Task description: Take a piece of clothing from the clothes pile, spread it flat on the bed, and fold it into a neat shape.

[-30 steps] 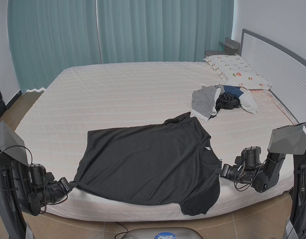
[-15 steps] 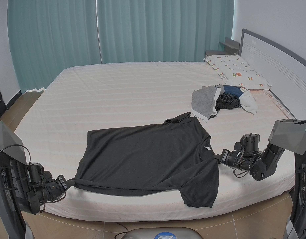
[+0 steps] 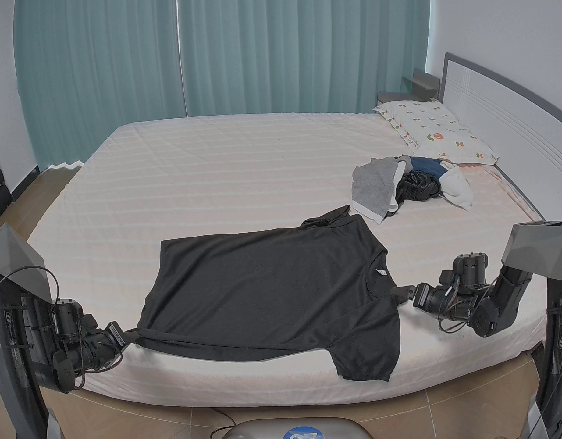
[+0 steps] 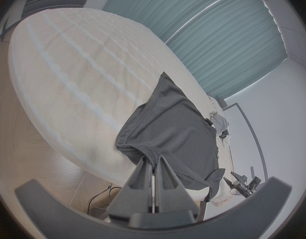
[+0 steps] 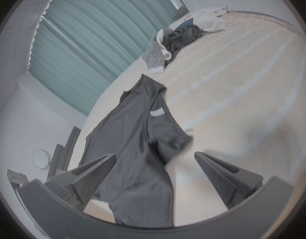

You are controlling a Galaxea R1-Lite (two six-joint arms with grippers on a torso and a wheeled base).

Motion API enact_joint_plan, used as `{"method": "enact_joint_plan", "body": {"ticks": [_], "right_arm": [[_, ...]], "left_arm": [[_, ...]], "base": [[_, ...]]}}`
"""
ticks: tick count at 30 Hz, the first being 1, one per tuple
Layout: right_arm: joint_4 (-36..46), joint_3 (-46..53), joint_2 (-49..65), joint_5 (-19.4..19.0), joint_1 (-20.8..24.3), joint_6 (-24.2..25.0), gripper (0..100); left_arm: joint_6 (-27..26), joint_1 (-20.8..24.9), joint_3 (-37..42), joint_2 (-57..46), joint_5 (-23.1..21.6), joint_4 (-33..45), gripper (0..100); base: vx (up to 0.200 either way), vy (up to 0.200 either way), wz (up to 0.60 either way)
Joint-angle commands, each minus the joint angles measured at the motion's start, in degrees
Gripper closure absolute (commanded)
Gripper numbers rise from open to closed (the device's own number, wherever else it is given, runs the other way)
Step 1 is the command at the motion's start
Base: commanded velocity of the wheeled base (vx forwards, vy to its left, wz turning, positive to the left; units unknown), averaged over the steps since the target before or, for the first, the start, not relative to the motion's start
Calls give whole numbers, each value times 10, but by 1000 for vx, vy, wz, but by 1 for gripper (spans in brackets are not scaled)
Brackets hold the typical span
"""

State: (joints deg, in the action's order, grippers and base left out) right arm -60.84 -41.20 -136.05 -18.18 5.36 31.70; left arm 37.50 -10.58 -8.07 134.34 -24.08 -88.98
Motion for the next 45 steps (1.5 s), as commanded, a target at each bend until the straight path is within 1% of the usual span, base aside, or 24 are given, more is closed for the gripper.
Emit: {"method": "enact_joint_plan", "body": {"ticks": [1, 3, 6, 9, 12, 13, 14, 18, 19, 28, 33, 43, 44, 45], "right_arm": [[-16, 108, 54, -37, -4, -26, 0], [-30, 126, 52, -37, 0, -27, 0], [-89, 179, 25, -40, 13, -30, 0], [-150, 195, -14, -41, 20, -32, 0], [-174, 204, -20, -41, 26, -37, 0], [-174, 204, -20, -41, 27, -38, 0], [-173, 205, -22, -41, 38, -49, 0], [-173, 203, -24, -41, 45, -50, 0], [-173, 202, -26, -41, 54, -50, 0], [-173, 196, -39, -41, 58, -57, 0], [-169, 179, -48, -39, 70, -57, 0], [-151, 171, -46, -37, 75, -56, 0], [-145, 169, -45, -35, 75, -57, 100], [-140, 167, -44, -34, 75, -56, 100]], "left_arm": [[0, 0, 0, 5, 0, -5, 100], [0, 1, 0, 5, 1, -5, 100], [0, 1, 0, 5, 1, -5, 100], [0, 1, 0, 5, 1, -5, 100], [0, 1, 0, 6, 1, -5, 100], [0, 1, 0, 6, 1, -5, 100], [-1, 2, -1, 6, 1, -5, 100], [-1, 2, -1, 7, 1, -5, 100], [-1, 2, 0, 7, 1, -5, 100], [-2, 4, 0, 7, 2, -5, 100], [-3, 4, 0, 7, 1, -5, 100], [-5, 4, 0, 9, 1, -5, 100], [-5, 5, 0, 9, 1, -5, 100], [-5, 5, 0, 9, 2, -5, 100]], "base": [[0, 0, 0], [0, 0, 0], [0, 0, 0], [0, 0, 0], [0, 0, 0], [0, 0, 0], [0, 0, 0], [0, 0, 0], [0, 0, 0], [0, 0, 0], [0, 0, 0], [0, 0, 0], [0, 0, 0], [0, 0, 0]]}}
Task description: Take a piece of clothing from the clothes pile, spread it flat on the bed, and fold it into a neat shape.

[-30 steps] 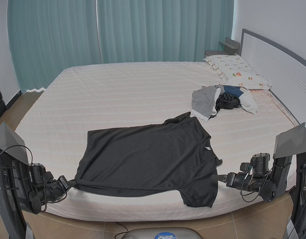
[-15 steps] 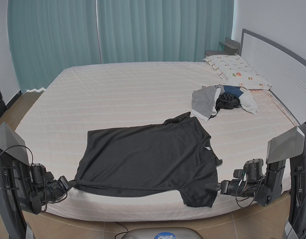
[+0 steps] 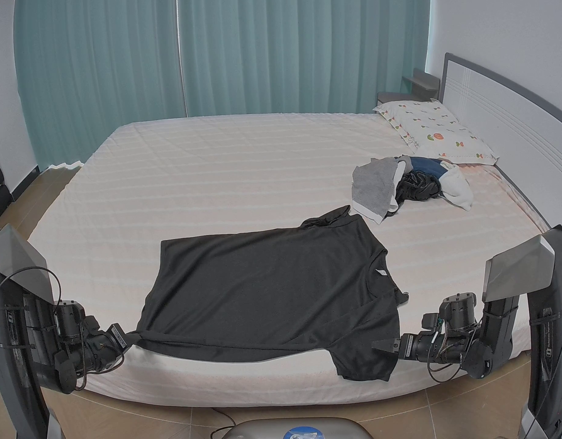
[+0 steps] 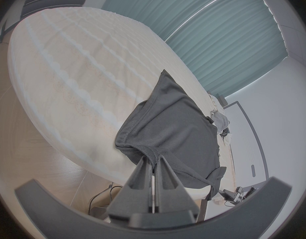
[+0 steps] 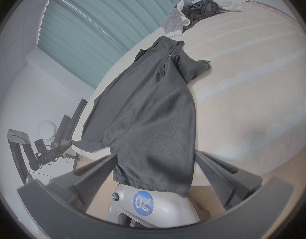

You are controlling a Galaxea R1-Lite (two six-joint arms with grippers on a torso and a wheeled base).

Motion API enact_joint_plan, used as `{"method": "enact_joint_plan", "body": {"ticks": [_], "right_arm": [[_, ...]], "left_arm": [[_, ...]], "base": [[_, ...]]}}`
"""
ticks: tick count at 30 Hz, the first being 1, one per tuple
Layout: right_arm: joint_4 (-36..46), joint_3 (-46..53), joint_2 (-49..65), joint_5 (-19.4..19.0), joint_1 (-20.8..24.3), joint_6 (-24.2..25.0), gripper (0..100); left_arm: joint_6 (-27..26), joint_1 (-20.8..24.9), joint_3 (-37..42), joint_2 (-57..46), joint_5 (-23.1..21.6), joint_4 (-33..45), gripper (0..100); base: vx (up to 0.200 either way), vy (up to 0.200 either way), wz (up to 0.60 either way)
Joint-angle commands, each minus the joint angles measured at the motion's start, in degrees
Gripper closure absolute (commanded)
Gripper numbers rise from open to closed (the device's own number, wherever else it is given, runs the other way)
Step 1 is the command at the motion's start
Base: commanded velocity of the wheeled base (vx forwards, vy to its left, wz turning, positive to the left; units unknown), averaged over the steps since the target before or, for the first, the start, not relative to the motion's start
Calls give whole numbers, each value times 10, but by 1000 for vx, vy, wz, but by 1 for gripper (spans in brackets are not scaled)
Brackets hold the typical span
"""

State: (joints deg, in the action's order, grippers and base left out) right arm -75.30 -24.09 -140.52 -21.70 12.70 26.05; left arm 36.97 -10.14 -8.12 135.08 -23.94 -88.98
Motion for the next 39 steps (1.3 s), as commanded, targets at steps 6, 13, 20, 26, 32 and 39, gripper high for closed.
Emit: {"method": "enact_joint_plan", "body": {"ticks": [6, 13, 20, 26, 32, 39], "right_arm": [[8, -4, 2, 14, 1, -1, 100], [5, 24, 30, 16, -13, -2, 100], [3, 93, 95, -33, -59, -16, 100], [4, 132, 118, -49, -77, -48, 100], [3, 159, 120, -58, -77, -83, 100], [-10, 208, 135, -77, -96, -122, 100]], "left_arm": [[0, -1, 1, 2, -1, -5, 100], [-2, -1, 5, 0, 1, -5, 100], [-39, -1, 14, -3, 10, -5, 100], [-74, -1, 32, -19, 34, -5, 100], [-128, -4, 50, -22, 40, -5, 100], [-170, -8, 64, -37, 71, -5, 100]], "base": [[0, 0, 0], [0, 0, 0], [0, 0, 0], [0, 0, 0], [0, 0, 0], [0, 0, 0]]}}
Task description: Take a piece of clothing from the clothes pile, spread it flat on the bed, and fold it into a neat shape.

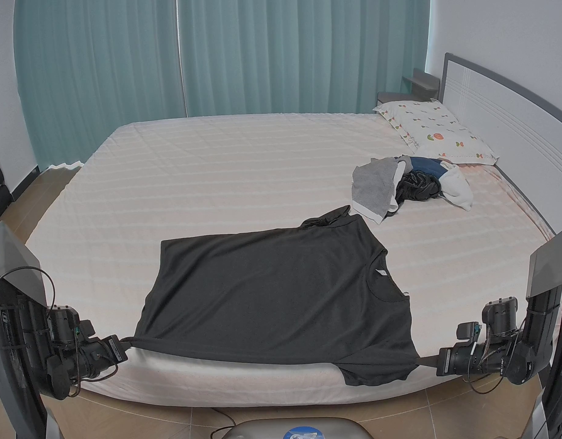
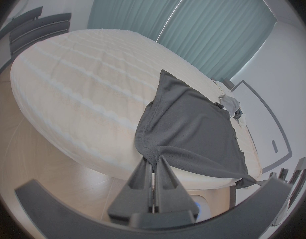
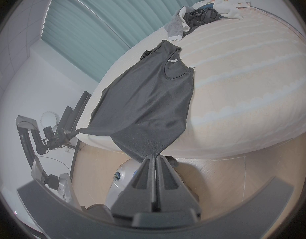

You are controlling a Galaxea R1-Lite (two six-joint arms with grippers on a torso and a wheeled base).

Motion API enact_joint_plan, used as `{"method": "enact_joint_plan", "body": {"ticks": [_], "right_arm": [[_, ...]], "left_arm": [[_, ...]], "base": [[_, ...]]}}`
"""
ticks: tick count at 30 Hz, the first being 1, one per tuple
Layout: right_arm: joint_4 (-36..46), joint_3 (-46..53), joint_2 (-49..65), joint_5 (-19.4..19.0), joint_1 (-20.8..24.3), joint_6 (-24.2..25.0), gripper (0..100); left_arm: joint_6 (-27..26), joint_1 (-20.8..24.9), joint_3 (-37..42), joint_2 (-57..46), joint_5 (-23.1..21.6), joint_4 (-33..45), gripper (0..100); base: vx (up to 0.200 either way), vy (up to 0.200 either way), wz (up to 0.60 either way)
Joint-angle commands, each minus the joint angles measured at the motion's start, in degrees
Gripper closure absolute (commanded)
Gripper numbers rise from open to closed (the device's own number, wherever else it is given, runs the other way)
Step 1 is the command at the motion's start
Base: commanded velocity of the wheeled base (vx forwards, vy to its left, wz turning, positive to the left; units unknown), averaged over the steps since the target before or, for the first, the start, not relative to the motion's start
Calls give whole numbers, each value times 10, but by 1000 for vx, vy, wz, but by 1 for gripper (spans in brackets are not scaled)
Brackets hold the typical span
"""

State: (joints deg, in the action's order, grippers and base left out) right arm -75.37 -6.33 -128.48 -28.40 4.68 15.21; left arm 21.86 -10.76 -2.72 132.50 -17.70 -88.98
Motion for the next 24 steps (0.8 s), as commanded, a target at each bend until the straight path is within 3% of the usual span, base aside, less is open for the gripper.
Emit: {"method": "enact_joint_plan", "body": {"ticks": [1, 6, 13, 21, 24], "right_arm": [[-14, 33, 17, -15, -19, -17, 100], [-16, 41, 24, -21, -21, -20, 100], [-15, 63, 20, -27, -18, -74, 100], [-10, 63, 20, -29, -17, -78, 100], [-4, 63, 20, -29, -17, -89, 100]], "left_arm": [[-28, -3, 13, -11, 8, -5, 100], [-70, -5, 25, -8, 13, -5, 100], [-115, -32, 25, -9, 20, 6, 100], [-156, -63, 25, -36, 18, 35, 100], [-188, -71, 25, -62, 10, 90, 100]], "base": [[0, 0, 0], [0, 0, 0], [0, 0, 0], [0, 0, 0], [0, 0, 0]]}}
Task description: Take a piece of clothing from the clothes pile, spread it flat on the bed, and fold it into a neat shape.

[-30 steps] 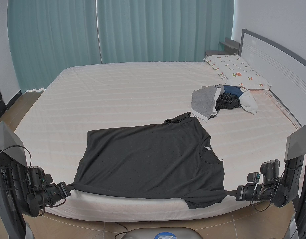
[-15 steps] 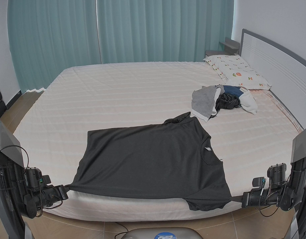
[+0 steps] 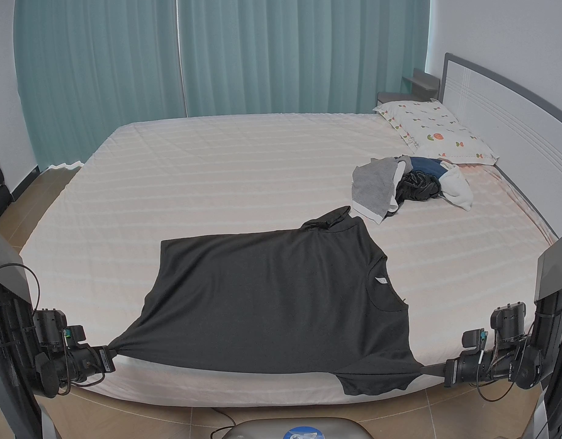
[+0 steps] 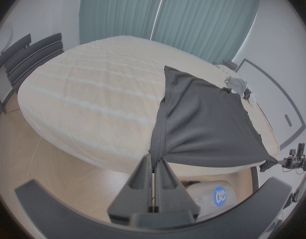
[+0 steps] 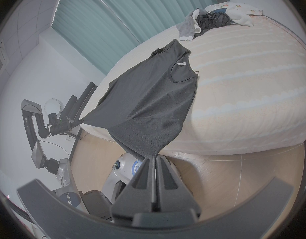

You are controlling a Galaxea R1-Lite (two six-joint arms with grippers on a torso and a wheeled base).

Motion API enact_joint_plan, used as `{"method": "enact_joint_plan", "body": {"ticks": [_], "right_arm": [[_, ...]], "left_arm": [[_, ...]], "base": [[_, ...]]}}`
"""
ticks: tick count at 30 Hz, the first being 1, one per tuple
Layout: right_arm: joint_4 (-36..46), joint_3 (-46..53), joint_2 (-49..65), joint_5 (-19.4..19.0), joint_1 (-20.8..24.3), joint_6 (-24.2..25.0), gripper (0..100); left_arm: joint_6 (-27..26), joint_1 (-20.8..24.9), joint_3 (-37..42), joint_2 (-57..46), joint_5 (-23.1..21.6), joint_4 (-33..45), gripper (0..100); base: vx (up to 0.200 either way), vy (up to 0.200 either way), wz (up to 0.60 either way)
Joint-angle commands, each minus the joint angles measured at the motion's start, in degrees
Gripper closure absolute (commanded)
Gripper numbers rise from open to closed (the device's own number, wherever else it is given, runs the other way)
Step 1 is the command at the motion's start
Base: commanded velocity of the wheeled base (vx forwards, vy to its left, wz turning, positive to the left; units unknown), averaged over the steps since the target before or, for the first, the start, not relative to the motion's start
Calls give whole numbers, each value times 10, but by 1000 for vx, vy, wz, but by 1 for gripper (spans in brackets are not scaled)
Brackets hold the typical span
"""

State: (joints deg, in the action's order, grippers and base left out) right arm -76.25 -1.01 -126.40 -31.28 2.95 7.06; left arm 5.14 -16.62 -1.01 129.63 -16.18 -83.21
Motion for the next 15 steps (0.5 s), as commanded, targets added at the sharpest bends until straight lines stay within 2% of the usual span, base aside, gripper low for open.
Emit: {"method": "enact_joint_plan", "body": {"ticks": [1, 7, 11, 15], "right_arm": [[13, 10, 1, 0, 0, -14, 100], [57, 10, 13, 0, -2, -57, 100], [76, 10, 21, 0, -6, -76, 100], [100, 10, 35, 0, -8, -91, 100]], "left_arm": [[-30, -12, 8, -36, -6, 45, 100], [-48, -12, 8, -35, -5, 61, 100], [-66, -8, 8, -37, -6, 103, 100], [-131, -8, 8, -35, -1, 166, 100]], "base": [[0, 0, 0], [0, 0, 0], [0, 0, 0], [0, 0, 0]]}}
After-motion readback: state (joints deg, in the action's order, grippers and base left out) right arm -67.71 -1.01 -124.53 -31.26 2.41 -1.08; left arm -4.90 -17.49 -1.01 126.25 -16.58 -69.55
